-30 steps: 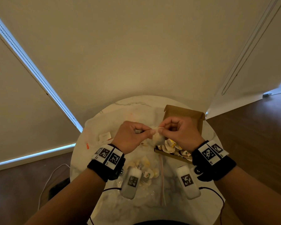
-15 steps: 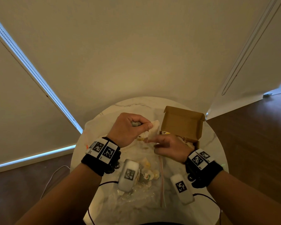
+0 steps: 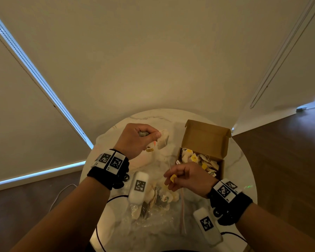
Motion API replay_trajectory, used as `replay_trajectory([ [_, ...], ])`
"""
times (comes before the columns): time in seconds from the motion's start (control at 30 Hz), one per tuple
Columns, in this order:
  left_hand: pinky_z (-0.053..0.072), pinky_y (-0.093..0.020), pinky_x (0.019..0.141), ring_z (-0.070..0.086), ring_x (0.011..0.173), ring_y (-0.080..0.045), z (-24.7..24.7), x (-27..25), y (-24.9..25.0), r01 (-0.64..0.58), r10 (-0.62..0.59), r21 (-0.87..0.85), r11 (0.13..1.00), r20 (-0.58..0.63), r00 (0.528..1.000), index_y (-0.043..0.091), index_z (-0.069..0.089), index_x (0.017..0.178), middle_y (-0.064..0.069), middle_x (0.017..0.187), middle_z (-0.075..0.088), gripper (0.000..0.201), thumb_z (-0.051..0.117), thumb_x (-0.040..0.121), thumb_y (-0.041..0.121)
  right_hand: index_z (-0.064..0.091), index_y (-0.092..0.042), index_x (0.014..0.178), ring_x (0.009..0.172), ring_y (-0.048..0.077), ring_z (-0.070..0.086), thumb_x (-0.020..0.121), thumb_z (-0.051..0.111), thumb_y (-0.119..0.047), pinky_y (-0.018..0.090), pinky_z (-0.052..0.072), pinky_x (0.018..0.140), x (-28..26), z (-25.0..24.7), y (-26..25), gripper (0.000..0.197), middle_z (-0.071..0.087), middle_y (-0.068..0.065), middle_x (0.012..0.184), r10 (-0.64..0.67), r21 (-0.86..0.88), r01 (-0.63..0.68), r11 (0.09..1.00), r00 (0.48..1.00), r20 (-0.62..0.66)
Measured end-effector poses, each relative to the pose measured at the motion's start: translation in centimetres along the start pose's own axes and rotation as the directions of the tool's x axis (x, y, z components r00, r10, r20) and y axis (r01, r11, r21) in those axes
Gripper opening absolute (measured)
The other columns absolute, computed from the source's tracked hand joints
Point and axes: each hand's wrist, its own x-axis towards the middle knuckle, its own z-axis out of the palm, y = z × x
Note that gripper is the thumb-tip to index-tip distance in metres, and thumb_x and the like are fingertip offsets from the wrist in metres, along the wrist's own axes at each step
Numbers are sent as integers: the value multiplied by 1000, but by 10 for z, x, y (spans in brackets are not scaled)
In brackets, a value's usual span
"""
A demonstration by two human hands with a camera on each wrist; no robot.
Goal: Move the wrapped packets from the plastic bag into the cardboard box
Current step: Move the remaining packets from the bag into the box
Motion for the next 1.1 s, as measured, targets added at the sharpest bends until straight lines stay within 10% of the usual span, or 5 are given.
replay_trajectory([
  [0.5, 43, -19, 47, 53, 50, -4, 13, -22, 5, 40, -24, -71, 997, 213, 977, 11, 74, 78, 3, 65, 67, 8, 71, 86, 14, 72, -4, 89, 48, 13, 60, 85, 67, 0, 29, 51, 49, 24, -19, -22, 7, 69, 8, 62, -54, -182, -20, 983, 920, -388],
  [0.8, 46, -21, 48, 55, 54, -11, 18, -37, -11, 178, -156, -88, 980, 216, 964, 14, 76, 77, -3, 68, 69, 10, 72, 86, 17, 72, -3, 96, 76, 29, 73, 84, 69, 1, 32, 60, 70, 16, -14, -72, 13, 75, 14, 83, -341, -119, 320, 940, 862, -376],
  [1.1, 40, -25, 46, 52, 53, -15, 16, -33, -10, 241, -192, -284, 928, 190, 963, 10, 75, 75, -9, 68, 66, 13, 71, 82, 20, 77, -9, 95, 91, 13, 71, 81, 72, -1, 33, 59, 80, 1, -5, -57, 16, 74, 0, 100, -545, -384, 436, 814, 802, -243],
])
